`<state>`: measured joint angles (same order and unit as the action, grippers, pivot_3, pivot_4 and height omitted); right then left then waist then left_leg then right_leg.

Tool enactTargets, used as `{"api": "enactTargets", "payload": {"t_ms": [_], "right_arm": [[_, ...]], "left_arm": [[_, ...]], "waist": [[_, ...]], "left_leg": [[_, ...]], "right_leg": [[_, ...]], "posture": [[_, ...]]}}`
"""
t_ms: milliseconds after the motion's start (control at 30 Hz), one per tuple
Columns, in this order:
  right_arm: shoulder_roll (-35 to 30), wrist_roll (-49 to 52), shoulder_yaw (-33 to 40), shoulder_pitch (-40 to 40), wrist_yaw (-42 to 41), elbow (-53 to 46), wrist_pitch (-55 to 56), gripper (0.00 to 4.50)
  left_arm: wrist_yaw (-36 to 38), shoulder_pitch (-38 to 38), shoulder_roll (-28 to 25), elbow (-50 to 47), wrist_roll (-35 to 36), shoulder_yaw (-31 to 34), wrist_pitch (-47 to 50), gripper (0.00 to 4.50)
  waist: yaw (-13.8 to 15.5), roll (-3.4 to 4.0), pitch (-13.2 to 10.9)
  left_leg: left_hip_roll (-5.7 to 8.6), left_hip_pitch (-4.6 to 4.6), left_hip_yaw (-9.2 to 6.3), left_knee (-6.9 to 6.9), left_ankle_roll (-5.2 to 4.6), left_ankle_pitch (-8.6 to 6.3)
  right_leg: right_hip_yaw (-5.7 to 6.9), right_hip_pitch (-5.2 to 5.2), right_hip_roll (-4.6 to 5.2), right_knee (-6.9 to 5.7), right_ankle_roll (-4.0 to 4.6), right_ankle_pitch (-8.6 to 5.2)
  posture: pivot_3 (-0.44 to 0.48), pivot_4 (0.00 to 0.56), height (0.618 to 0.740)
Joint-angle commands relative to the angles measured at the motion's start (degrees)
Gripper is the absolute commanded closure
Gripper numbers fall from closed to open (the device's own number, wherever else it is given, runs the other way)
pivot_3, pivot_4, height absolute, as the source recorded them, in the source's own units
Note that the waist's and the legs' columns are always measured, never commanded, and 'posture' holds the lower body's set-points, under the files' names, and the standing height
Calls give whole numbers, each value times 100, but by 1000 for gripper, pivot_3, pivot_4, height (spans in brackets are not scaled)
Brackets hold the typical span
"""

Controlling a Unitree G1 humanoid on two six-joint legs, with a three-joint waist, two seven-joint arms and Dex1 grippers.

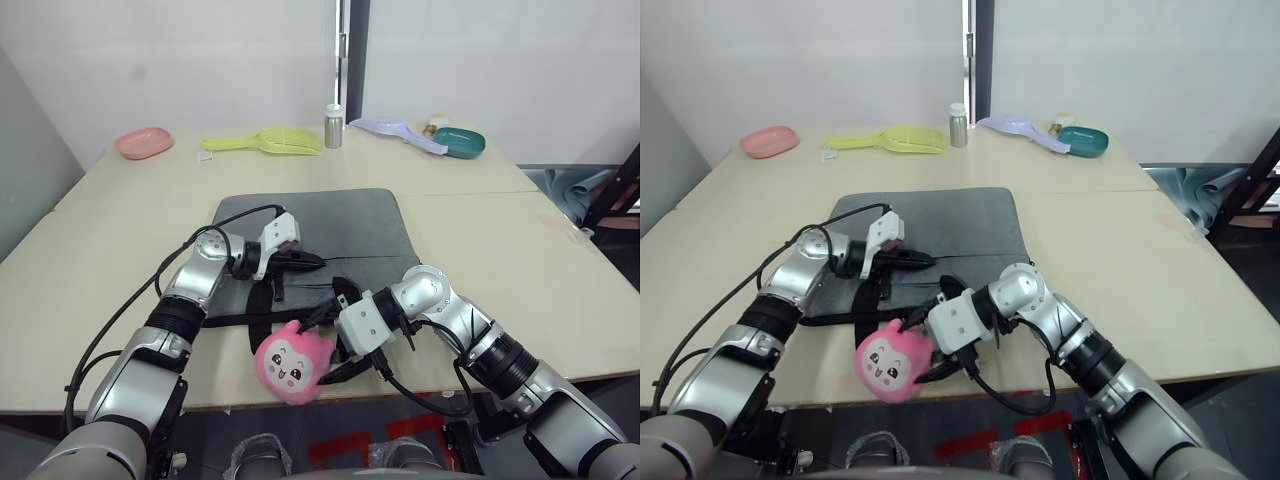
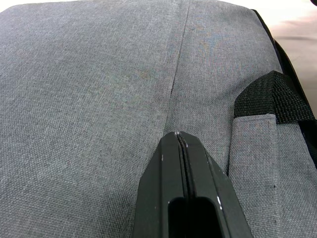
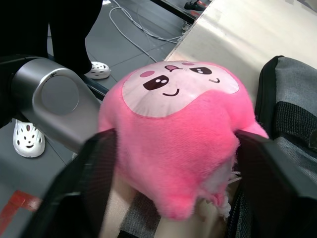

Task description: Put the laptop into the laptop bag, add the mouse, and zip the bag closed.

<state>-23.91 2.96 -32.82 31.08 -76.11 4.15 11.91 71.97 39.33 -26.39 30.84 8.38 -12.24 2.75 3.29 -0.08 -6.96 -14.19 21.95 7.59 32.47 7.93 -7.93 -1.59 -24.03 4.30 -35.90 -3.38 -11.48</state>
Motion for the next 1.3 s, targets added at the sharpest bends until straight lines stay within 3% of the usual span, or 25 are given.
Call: {"api": "enactTargets", "payload": {"t_ms": [33, 233, 700, 967, 1300], "right_arm": [[18, 104, 75, 43, -57, -76, 56, 2516], [-187, 275, 256, -107, -81, -281, -253, 4479], [-1649, 882, 887, -1091, -74, -2144, -1694, 4479], [-2356, 1093, 1519, -1571, -49, -2419, -1790, 4479], [-3473, 1325, 2535, -2460, -412, -1963, -1222, 4479]], "left_arm": [[-4, -216, -92, 162, -247, -156, 177, 4500], [85, -351, -164, 95, -288, -224, 146, 4500], [-158, -854, -151, 690, -602, -411, -598, 4500], [-238, -1045, -176, 872, -542, -336, -801, 4500], [-242, -1106, -176, 791, -493, -289, -818, 4500]], "waist": [[-1, 0, 0], [-8, 0, 0], [25, 26, 72], [45, 33, 102], [11, 54, 124]], "left_leg": [[0, 0, 0, -2, 0, 0], [0, 0, 1, -9, 0, 0], [1, -27, 23, -55, 1, -1], [3, -80, 76, -104, 4, -4], [4, -86, 96, -120, 4, -5]], "right_leg": [[0, 0, 0, 1, 0, 0], [0, 0, 0, 11, 0, 0], [-11, 16, 0, 50, -5, -2], [-53, 29, 0, 78, -21, -13], [-71, 20, 0, 85, -69, -42]], "posture": [[0, 150, 740], [0, 150, 740], [0, 150, 740], [0, 150, 740], [0, 150, 740]]}}
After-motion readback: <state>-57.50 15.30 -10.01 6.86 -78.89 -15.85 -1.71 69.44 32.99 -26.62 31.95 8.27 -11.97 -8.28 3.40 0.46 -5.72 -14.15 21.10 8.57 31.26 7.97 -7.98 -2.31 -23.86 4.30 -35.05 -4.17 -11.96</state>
